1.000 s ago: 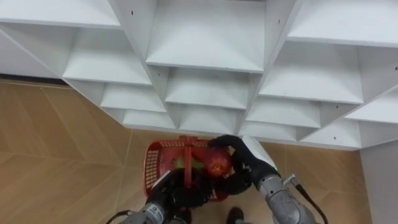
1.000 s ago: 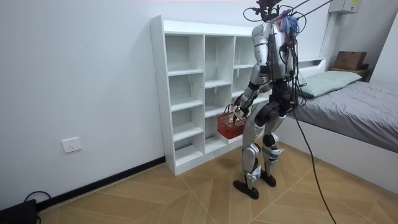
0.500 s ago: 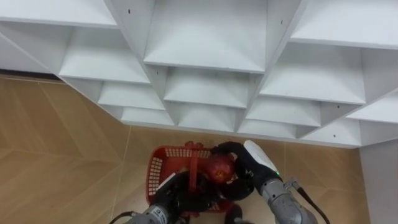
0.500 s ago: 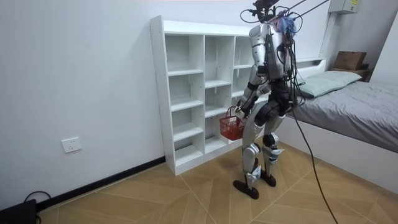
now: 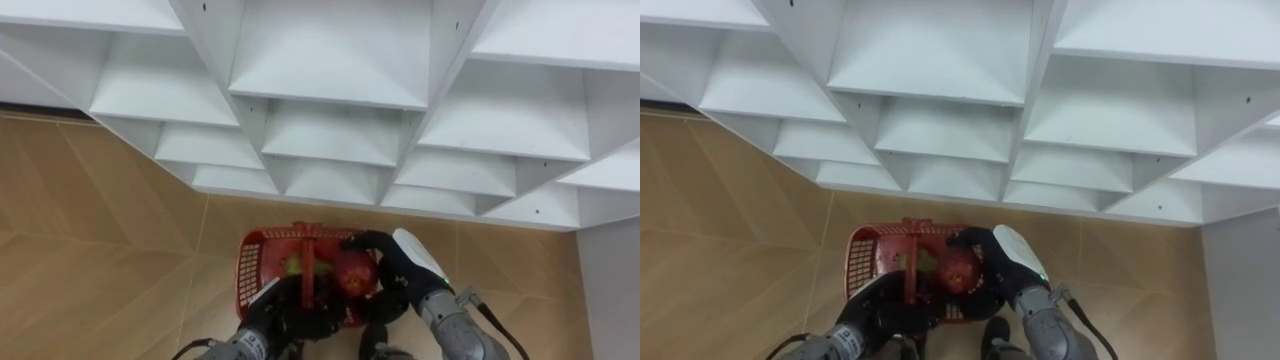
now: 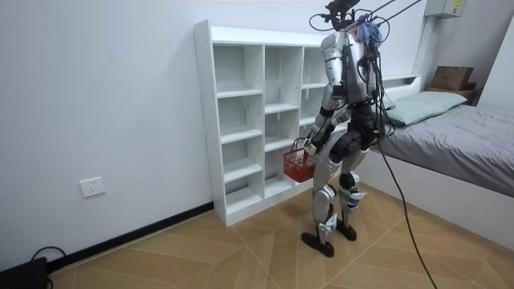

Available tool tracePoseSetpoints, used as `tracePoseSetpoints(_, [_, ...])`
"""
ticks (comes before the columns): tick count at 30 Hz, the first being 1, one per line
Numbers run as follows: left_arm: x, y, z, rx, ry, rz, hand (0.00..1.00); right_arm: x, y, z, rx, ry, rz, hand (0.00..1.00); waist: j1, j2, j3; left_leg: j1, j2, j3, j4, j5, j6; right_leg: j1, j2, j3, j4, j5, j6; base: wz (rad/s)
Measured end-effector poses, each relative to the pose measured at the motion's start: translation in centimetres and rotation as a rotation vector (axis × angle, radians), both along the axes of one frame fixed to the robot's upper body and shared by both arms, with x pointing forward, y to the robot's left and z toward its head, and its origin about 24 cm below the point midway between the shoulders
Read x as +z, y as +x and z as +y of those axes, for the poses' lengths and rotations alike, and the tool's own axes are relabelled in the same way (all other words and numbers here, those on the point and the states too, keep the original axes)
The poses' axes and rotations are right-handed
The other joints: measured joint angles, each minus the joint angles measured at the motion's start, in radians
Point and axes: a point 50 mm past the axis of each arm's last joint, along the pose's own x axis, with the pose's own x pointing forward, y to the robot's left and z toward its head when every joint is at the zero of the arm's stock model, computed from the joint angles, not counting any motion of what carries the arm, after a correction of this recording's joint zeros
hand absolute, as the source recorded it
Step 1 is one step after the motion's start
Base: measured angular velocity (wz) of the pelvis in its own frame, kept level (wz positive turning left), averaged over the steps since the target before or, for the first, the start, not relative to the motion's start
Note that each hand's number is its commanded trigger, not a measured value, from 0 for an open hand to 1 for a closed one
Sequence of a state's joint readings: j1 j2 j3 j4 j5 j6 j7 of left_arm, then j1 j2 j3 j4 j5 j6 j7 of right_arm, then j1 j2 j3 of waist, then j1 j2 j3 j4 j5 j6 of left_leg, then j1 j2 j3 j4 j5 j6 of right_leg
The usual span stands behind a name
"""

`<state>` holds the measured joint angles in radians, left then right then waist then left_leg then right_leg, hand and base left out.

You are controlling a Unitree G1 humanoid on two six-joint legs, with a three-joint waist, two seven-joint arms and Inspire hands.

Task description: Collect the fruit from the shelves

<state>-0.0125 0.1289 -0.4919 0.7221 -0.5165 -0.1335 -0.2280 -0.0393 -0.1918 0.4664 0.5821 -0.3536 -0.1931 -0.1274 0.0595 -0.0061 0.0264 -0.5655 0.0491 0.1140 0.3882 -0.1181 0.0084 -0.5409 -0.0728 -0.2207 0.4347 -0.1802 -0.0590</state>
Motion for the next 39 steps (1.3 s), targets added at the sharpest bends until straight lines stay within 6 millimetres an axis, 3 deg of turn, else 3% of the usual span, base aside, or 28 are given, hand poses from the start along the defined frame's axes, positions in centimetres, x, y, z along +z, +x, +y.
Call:
tracePoseSetpoints(7, [0.00, 0.01, 0.03, 0.000, 0.001, 0.000, 1.00, -0.06, -0.04, -0.04, 0.000, -0.002, 0.003, 1.00, 0.001, 0.000, 0.0000, -0.001, 0.000, 0.000, 0.003, 0.000, 0.000, 0.000, 0.000, 0.000, 0.002, 0.000, 0.000, 0.00])
tracePoseSetpoints(8, [0.01, 0.02, 0.03, 0.000, 0.001, 0.000, 1.00, -0.06, -0.04, -0.04, 0.000, -0.002, 0.003, 0.82, 0.001, 0.000, 0.0000, -0.001, 0.000, 0.000, 0.003, 0.000, 0.000, 0.000, 0.000, 0.000, 0.002, 0.000, 0.000, 0.00])
tracePoseSetpoints(9, [0.01, 0.01, 0.01, 0.000, 0.000, 0.000, 1.00, -0.06, -0.04, -0.04, 0.000, -0.002, 0.003, 0.00, 0.001, 0.001, -0.0001, -0.001, 0.000, -0.001, 0.004, 0.000, 0.000, 0.000, 0.000, -0.001, 0.003, 0.000, 0.000, 0.00])
tracePoseSetpoints(39, [0.43, 0.83, 0.00, -0.007, 0.003, -0.026, 1.00, -0.83, -0.35, -0.12, 0.012, 0.005, 0.067, 0.00, 0.002, 0.003, -0.0011, -0.003, 0.006, -0.003, 0.019, 0.000, -0.001, 0.000, 0.002, -0.003, 0.016, 0.001, -0.006, 0.00])
